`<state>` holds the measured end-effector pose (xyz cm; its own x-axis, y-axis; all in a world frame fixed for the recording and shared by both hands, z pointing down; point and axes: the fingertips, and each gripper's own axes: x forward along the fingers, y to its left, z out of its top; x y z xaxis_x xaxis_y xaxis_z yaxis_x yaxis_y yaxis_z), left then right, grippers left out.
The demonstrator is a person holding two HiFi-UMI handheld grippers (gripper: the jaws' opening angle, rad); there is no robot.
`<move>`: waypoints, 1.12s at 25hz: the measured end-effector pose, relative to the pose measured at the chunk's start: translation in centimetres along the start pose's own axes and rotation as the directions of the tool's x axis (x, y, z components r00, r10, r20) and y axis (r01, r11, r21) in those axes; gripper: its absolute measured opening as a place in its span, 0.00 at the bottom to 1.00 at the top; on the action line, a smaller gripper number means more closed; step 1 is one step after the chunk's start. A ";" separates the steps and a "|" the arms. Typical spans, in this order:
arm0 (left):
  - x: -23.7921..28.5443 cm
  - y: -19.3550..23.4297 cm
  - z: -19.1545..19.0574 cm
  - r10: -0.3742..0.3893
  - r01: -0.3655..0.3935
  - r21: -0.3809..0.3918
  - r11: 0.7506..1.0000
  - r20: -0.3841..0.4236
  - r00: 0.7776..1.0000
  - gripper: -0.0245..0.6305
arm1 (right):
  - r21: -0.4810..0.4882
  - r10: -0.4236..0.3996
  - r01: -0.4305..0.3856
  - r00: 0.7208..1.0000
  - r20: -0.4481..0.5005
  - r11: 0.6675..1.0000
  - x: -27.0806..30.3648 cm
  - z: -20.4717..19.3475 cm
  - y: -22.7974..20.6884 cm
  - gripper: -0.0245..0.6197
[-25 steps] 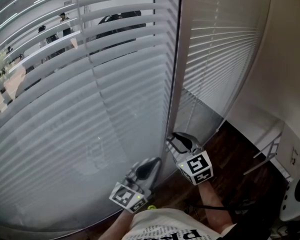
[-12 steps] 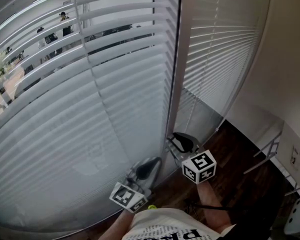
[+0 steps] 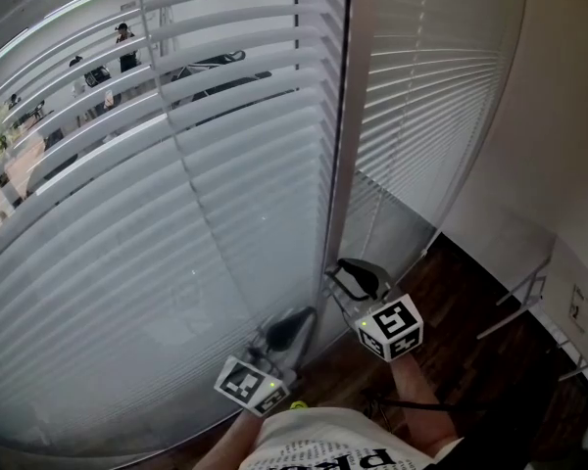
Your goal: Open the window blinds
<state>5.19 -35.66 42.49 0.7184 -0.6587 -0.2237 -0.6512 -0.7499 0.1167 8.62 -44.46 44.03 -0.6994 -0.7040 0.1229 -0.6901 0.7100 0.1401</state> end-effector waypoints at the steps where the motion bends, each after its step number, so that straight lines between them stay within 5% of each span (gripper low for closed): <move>1: 0.0 0.1 0.0 0.002 -0.002 0.000 1.000 0.001 1.000 0.03 | -0.070 0.006 -0.007 1.000 -0.019 0.998 -0.2 0.1 0.2 0.24; 4: -0.2 0.4 0.1 0.009 -0.009 -0.001 1.000 0.004 1.000 0.03 | -0.362 -0.014 -0.023 0.995 -0.100 0.932 -0.8 0.0 0.7 0.26; 6: -0.2 0.5 0.1 0.011 -0.011 -0.002 1.000 0.006 1.000 0.03 | -0.599 -0.071 -0.035 0.986 -0.153 0.800 -0.9 -0.3 0.9 0.28; 8: -0.1 0.5 0.1 0.009 -0.009 -0.002 1.000 0.006 1.000 0.03 | -0.778 -0.137 -0.056 0.974 -0.180 0.625 -0.5 -0.7 1.0 0.29; 11: 0.0 0.4 0.0 0.004 -0.003 -0.004 1.000 0.006 1.000 0.03 | -0.896 -0.192 -0.080 0.965 -0.179 0.436 0.2 -1.2 1.2 0.30; 16: -0.1 0.8 0.1 0.014 -0.014 -0.004 1.000 0.007 1.000 0.03 | -0.961 -0.203 -0.070 0.971 -0.127 0.268 0.5 -1.3 1.5 0.28; 19: -0.2 1.0 0.1 0.022 -0.022 -0.007 1.000 0.008 1.000 0.03 | -0.969 -0.194 -0.065 0.974 -0.113 0.240 0.5 -1.6 1.6 0.23; 22: -0.1 1.1 0.1 0.022 -0.022 -0.008 1.000 0.008 1.000 0.03 | -0.965 -0.187 -0.047 0.977 -0.098 0.258 0.5 -1.5 1.5 0.23; 28: 0.1 0.9 0.0 0.016 -0.016 -0.008 1.000 0.004 1.000 0.03 | -0.908 -0.162 -0.005 0.984 -0.080 0.420 0.4 -1.1 1.5 0.24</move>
<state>4.68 -36.36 42.59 0.7070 -0.6701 -0.2259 -0.6604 -0.7399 0.1281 7.45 -43.69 45.39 -0.5614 -0.8084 0.1769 -0.1177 0.2896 0.9499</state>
